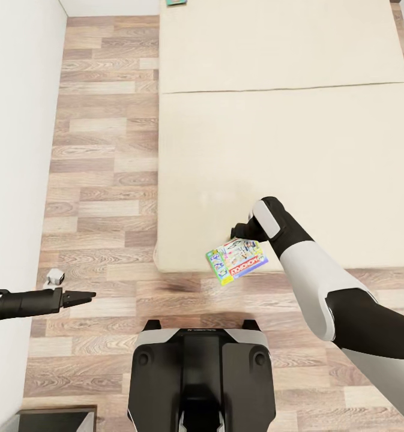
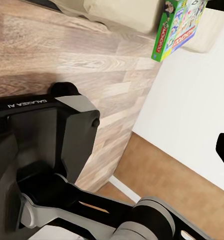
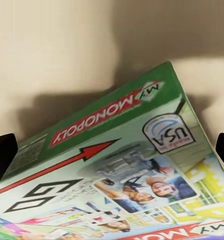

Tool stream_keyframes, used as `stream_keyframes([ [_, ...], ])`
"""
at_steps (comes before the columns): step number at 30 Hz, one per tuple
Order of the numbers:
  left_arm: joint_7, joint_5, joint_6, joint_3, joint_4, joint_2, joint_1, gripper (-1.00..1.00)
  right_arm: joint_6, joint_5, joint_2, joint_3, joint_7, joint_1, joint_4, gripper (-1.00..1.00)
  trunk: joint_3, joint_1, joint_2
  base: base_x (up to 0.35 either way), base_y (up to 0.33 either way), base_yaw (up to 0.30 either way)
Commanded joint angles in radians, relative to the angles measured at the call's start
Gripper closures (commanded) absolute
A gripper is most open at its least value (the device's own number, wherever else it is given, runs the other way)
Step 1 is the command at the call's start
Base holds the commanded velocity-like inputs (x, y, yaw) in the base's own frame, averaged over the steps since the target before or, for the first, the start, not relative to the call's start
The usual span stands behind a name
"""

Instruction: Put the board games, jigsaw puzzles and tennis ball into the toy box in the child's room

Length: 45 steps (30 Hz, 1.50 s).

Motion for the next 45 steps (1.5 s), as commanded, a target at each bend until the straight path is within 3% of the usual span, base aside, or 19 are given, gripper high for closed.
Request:
stream_keyframes([
  [1,-0.006,-0.006,0.010,0.001,-0.001,0.000,0.000,-1.00,0.002,-0.011,-0.001,0.004,-0.010,0.000,-0.001,-1.00,-0.001,0.000,-0.001,-0.002,0.001,0.000],
  [10,-0.006,-0.006,0.010,0.000,-0.001,0.000,0.000,-1.00,0.002,-0.011,-0.002,0.002,-0.010,0.000,-0.018,-1.00,-0.001,0.000,-0.001,0.000,0.000,0.000],
  [18,-0.006,-0.006,0.010,0.000,-0.001,0.000,0.000,-1.00,0.002,-0.012,-0.004,0.000,-0.010,0.000,-0.135,-1.00,-0.001,0.000,-0.001,0.000,0.000,0.000],
  [34,-0.006,-0.006,0.010,0.000,-0.001,0.000,0.000,-1.00,0.002,-0.014,-0.010,-0.009,-0.010,0.006,-0.157,-1.00,-0.001,0.000,-0.001,0.000,0.000,0.000],
  [41,-0.006,-0.006,0.010,0.001,-0.001,0.000,0.000,-1.00,0.002,-0.043,-0.063,-0.020,-0.001,0.030,-0.241,-1.00,-0.001,0.000,-0.001,0.000,0.000,0.000],
  [44,-0.006,-0.006,0.011,0.001,-0.001,0.000,0.000,-1.00,0.002,-0.085,-0.100,-0.035,0.002,0.055,-0.312,-1.00,-0.001,0.000,-0.001,0.000,0.000,0.000],
  [45,-0.006,-0.006,0.011,0.001,-0.001,0.000,0.000,-1.00,0.002,-0.124,-0.123,-0.042,0.003,0.073,-0.348,-1.00,-0.001,0.000,-0.001,0.000,0.000,0.000],
])
